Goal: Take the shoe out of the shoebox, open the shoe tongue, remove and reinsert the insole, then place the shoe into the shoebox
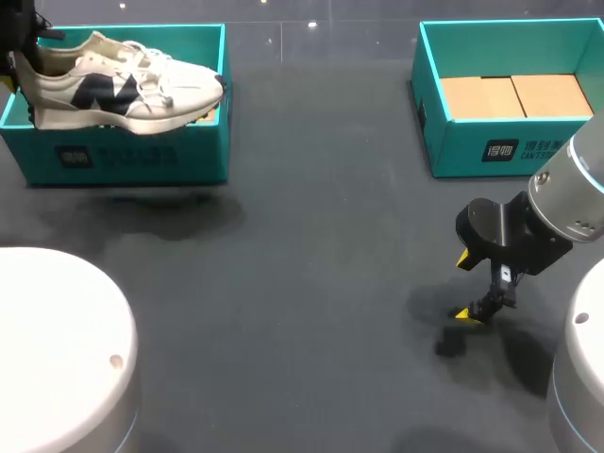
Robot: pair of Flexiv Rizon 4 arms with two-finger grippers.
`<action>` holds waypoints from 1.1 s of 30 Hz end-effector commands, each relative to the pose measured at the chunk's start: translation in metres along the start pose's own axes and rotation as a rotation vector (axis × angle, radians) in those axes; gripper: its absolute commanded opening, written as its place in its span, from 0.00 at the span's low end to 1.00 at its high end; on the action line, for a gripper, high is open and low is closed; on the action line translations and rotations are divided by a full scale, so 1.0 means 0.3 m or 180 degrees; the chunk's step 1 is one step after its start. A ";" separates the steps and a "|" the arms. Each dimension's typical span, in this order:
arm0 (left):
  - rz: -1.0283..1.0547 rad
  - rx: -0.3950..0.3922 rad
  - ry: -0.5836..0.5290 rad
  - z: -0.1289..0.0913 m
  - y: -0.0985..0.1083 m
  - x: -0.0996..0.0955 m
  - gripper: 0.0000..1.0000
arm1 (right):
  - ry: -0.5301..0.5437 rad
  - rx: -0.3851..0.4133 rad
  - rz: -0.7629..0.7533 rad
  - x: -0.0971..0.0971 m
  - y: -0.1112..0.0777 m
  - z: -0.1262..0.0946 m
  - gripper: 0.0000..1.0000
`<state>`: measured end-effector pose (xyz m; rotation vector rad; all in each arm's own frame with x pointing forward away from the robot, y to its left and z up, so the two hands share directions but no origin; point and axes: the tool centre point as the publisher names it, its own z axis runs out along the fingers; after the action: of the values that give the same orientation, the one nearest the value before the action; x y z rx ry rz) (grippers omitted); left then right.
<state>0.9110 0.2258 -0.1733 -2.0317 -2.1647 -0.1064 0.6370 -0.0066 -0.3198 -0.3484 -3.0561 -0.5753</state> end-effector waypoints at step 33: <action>0.0233 -0.0431 -0.0047 0.059 -0.501 -0.255 0.00 | -0.0007 -0.0004 -0.0002 0.004 -0.002 0.001 1.00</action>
<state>0.7740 0.1430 -0.1950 -2.1570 -2.1462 -0.2151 0.6370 -0.0066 -0.3197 -0.3484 -3.0561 -0.5753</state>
